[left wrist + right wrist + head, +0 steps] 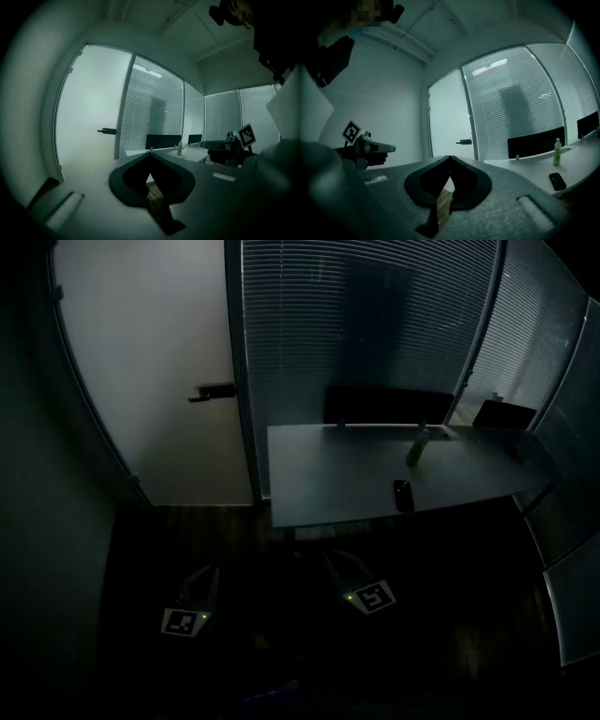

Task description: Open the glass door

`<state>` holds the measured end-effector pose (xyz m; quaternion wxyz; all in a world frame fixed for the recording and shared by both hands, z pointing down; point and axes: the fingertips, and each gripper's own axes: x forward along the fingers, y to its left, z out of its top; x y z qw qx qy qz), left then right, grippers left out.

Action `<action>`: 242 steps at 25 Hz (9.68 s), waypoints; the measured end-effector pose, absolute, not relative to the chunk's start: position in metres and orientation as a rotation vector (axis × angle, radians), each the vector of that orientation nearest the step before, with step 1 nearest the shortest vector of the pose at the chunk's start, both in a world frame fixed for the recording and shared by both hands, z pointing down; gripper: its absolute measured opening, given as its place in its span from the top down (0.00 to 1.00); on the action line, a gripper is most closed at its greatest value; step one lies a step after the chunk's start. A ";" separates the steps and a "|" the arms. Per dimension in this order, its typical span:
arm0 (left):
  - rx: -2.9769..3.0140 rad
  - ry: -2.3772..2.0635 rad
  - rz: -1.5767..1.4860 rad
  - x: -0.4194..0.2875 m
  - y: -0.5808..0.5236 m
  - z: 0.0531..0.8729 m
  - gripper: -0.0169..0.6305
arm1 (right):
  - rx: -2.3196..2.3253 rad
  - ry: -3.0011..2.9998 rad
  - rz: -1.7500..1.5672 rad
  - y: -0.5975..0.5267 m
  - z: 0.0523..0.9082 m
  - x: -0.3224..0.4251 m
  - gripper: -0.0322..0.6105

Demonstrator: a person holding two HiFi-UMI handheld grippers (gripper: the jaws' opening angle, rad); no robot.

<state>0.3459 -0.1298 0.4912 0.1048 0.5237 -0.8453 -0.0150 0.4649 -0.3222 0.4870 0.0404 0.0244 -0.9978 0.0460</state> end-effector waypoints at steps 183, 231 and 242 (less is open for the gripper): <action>2.140 -1.882 1.737 -0.349 -0.461 0.595 0.82 | 0.803 -2.883 0.497 -0.573 0.552 -0.178 0.95; 2.363 -1.796 1.684 -0.252 -0.352 0.603 0.80 | 1.042 -2.857 0.420 -0.383 0.539 -0.039 0.95; 2.431 -1.746 1.645 -0.228 -0.314 0.604 0.79 | 1.041 -2.853 0.403 -0.333 0.534 -0.023 0.95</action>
